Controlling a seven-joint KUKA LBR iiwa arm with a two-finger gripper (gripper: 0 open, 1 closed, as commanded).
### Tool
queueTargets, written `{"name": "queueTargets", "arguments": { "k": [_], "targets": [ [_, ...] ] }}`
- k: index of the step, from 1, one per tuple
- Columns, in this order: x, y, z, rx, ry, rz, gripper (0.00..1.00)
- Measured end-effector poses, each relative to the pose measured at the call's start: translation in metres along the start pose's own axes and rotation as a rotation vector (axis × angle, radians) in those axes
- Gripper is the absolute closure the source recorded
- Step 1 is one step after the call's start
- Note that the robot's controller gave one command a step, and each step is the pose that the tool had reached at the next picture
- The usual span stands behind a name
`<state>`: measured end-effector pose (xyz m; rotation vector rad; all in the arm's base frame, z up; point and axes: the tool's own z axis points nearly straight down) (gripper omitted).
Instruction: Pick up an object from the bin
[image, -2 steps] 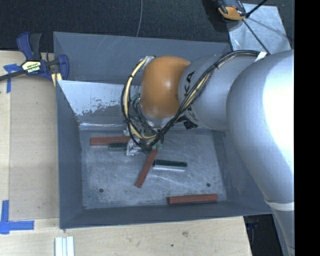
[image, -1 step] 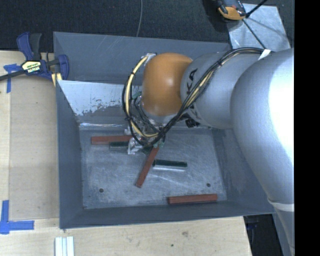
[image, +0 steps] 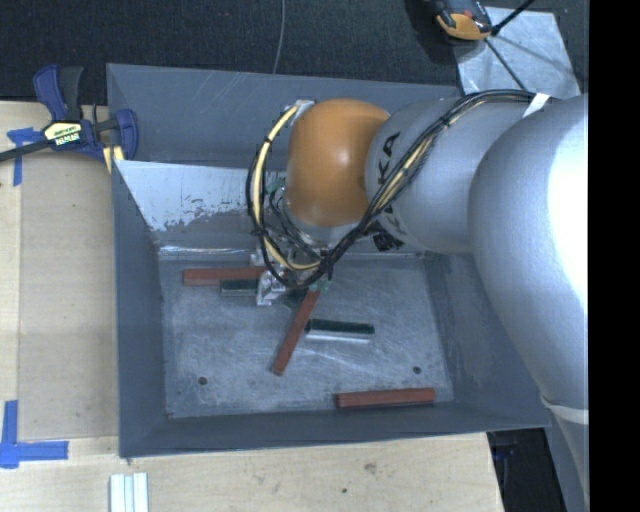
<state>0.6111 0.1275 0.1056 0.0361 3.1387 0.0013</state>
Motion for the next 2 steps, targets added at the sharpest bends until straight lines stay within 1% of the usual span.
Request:
{"name": "queueTargets", "arguments": {
  "k": [1,2],
  "targets": [
    [0.001,0.000,-0.011,0.001,0.003,0.000,1.00],
    [0.001,-0.001,-0.032,0.002,0.006,0.001,1.00]
  ]
}}
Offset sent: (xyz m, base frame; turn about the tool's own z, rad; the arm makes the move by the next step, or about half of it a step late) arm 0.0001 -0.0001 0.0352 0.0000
